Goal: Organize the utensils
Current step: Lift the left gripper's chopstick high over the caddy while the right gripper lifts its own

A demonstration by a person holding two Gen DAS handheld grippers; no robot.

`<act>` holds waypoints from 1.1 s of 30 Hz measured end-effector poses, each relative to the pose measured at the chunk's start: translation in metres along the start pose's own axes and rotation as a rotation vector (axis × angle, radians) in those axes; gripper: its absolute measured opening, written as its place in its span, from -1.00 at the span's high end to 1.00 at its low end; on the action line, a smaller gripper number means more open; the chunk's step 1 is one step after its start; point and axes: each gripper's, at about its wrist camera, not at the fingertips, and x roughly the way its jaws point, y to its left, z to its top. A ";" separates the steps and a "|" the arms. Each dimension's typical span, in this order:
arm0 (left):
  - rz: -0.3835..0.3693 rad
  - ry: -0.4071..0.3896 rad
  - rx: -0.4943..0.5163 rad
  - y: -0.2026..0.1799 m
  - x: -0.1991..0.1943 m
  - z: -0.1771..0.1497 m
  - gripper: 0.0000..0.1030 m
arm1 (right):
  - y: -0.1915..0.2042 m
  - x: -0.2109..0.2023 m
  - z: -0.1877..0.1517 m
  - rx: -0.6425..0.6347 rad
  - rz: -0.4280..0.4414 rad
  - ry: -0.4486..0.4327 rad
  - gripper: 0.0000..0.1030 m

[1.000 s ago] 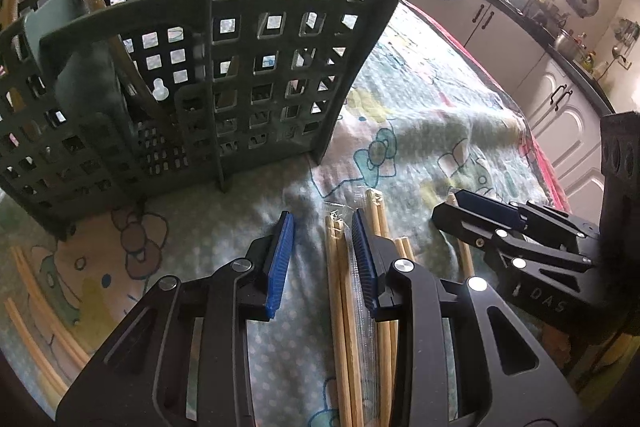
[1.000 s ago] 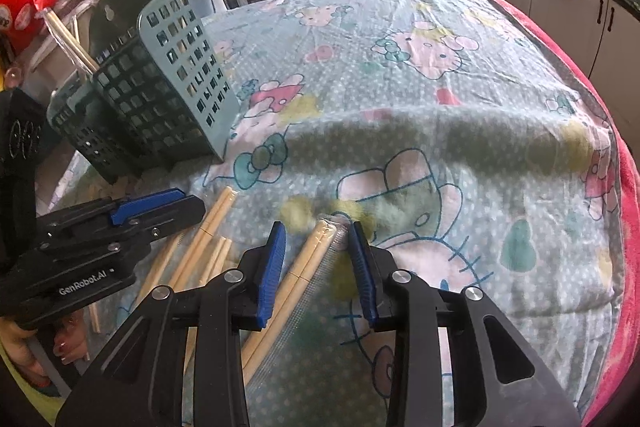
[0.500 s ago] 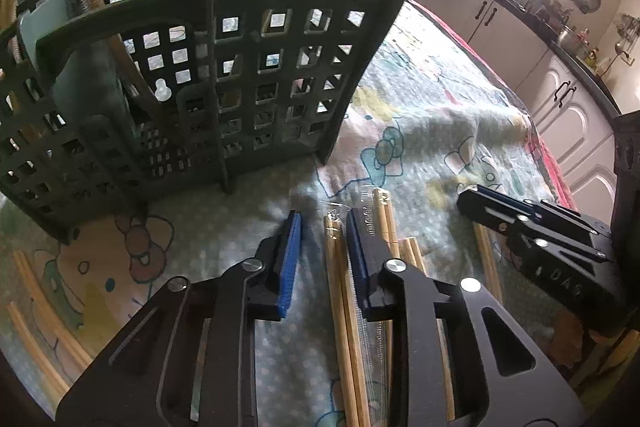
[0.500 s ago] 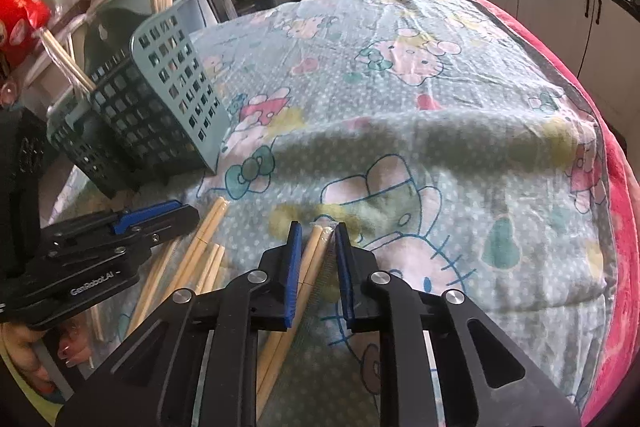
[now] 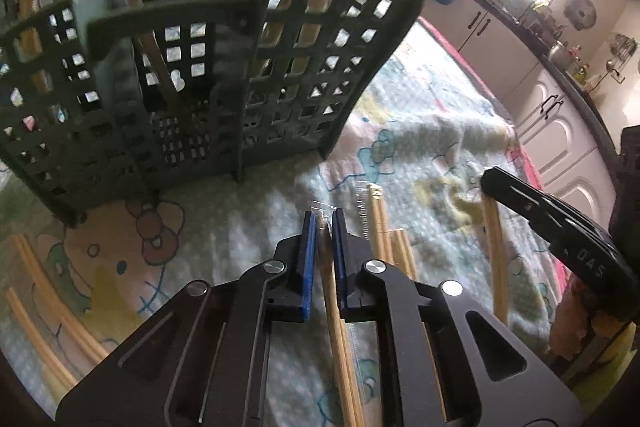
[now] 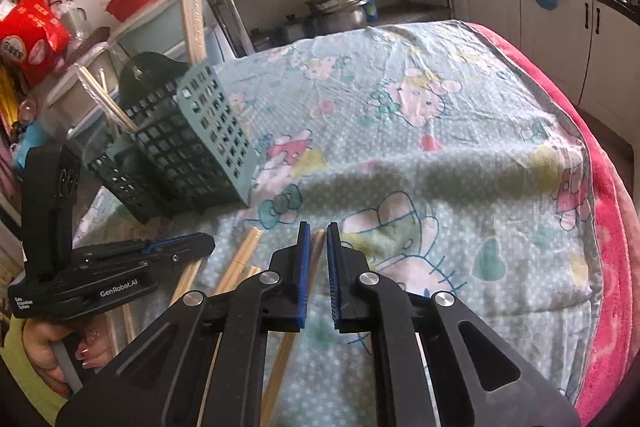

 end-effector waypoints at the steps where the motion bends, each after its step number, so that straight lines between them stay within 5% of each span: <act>1: 0.000 -0.008 0.004 -0.001 -0.003 0.000 0.90 | 0.001 -0.001 0.001 -0.003 0.002 -0.004 0.84; 16: 0.005 -0.202 0.019 -0.005 -0.078 0.010 0.94 | 0.032 -0.038 0.017 -0.064 0.068 -0.112 0.87; 33: 0.010 -0.335 0.014 0.002 -0.127 0.014 0.95 | 0.069 -0.074 0.040 -0.142 0.114 -0.240 0.89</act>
